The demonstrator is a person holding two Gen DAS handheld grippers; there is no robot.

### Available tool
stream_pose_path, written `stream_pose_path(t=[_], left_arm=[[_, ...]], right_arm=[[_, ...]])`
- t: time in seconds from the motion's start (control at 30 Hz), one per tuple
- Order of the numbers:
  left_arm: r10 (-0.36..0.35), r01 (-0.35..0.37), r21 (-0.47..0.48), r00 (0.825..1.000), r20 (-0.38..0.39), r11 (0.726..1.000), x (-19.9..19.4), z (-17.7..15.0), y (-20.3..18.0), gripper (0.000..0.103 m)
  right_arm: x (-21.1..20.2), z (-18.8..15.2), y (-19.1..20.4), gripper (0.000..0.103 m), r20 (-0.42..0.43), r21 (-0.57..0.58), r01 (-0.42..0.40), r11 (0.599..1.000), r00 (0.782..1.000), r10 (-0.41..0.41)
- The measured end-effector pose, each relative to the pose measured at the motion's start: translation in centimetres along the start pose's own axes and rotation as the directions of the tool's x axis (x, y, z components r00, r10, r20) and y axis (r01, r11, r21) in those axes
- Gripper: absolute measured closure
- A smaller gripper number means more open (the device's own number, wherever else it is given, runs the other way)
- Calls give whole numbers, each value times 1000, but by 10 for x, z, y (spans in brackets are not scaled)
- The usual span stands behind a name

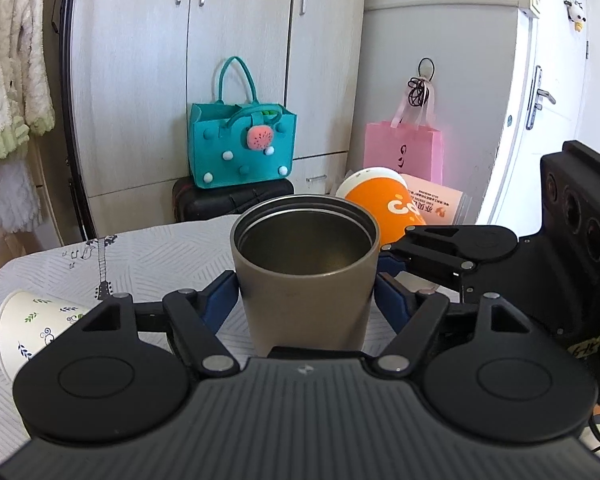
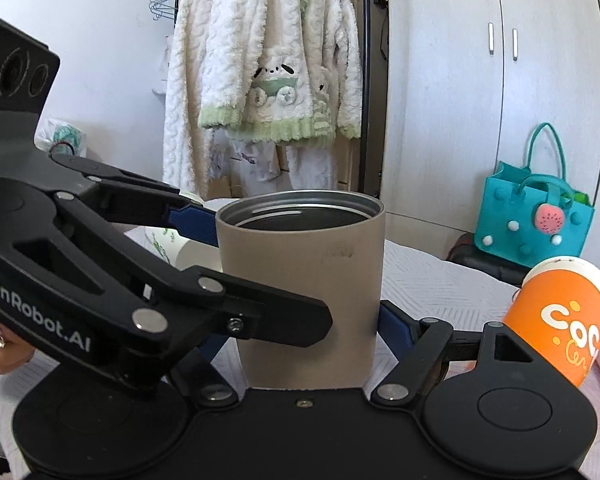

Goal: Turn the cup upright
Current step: 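Lower the upright tumbler onto the cloth with the right gripper, then open the right gripper and pull it back from the tumbler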

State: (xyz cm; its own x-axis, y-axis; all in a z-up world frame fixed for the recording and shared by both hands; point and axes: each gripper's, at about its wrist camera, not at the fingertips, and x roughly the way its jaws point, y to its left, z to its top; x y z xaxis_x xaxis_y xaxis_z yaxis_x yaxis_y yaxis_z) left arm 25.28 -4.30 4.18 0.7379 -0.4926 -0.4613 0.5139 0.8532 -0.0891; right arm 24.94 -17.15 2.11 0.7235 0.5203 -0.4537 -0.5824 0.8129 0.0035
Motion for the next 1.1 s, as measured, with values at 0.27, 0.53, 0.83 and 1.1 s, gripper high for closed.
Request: stream_pose_path(t=[0.27,0.53,0.83,1.1], left_arm=[[-25,25,-11,1000,4,1000,-4,1,-2,26],[-4,5,-48,1000,16,999,-31,-3,-12,21],[99,-96,-85,994,41,992,-86,0,-24,17],[172,-167,-73,982,79,983,-138,-2,-50,12]], right_arm=[[-5,5,5,16,-32,-34,41,999,999,-42],[-36,4,13,16,-30,-25,107,994,994,-107],[-98,0,27,16,24,40,190,981,981,-191],[-146,0,48,16,71,63,250,966,964,-255]])
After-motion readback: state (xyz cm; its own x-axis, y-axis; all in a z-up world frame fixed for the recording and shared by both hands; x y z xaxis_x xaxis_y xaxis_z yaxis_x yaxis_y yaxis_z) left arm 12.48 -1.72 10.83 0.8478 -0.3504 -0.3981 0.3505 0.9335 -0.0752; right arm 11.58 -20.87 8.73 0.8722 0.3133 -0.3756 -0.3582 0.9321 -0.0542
